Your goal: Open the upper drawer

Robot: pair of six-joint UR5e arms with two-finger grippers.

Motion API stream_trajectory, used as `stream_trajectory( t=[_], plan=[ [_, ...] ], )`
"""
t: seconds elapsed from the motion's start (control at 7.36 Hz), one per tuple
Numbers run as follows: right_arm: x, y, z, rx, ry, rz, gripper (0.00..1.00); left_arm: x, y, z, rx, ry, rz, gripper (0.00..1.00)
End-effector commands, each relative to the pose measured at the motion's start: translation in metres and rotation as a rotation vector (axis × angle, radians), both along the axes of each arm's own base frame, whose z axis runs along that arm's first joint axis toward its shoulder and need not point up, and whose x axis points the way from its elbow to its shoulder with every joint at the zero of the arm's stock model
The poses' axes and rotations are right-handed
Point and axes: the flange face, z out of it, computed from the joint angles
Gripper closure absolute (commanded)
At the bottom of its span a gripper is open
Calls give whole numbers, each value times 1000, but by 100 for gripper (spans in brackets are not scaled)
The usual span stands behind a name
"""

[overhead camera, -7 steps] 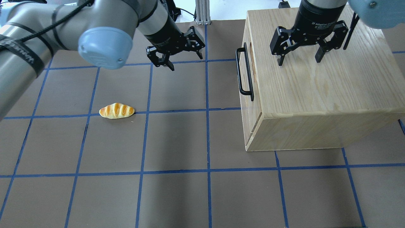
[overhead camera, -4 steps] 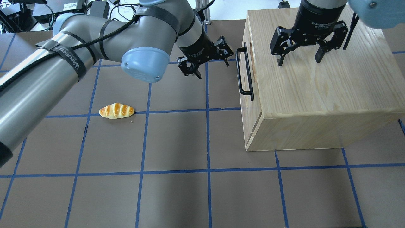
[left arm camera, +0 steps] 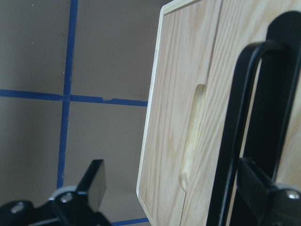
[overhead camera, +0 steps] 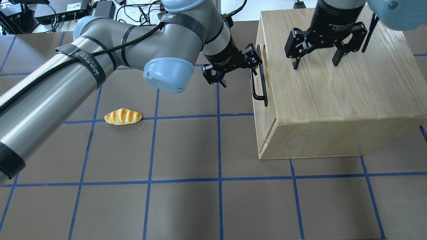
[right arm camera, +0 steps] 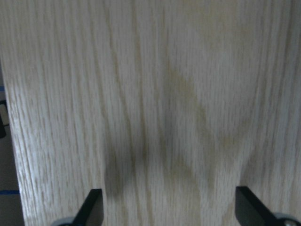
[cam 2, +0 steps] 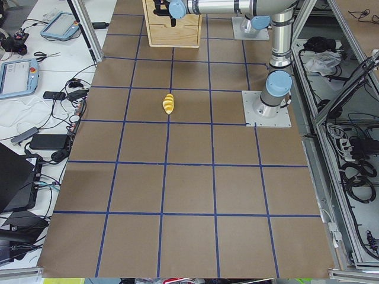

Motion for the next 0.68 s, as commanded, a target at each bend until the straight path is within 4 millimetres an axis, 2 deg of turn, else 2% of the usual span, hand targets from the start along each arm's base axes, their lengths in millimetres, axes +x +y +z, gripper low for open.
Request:
stream_trajectory(
  t=[0.0, 0.54],
  plan=[
    [0, 0, 0, -1, 0, 0, 0, -1, -1, -8, 1, 7, -15, 0],
    [0, 0, 0, -1, 0, 1, 0, -1, -2, -14, -10, -5, -50, 0]
  ],
)
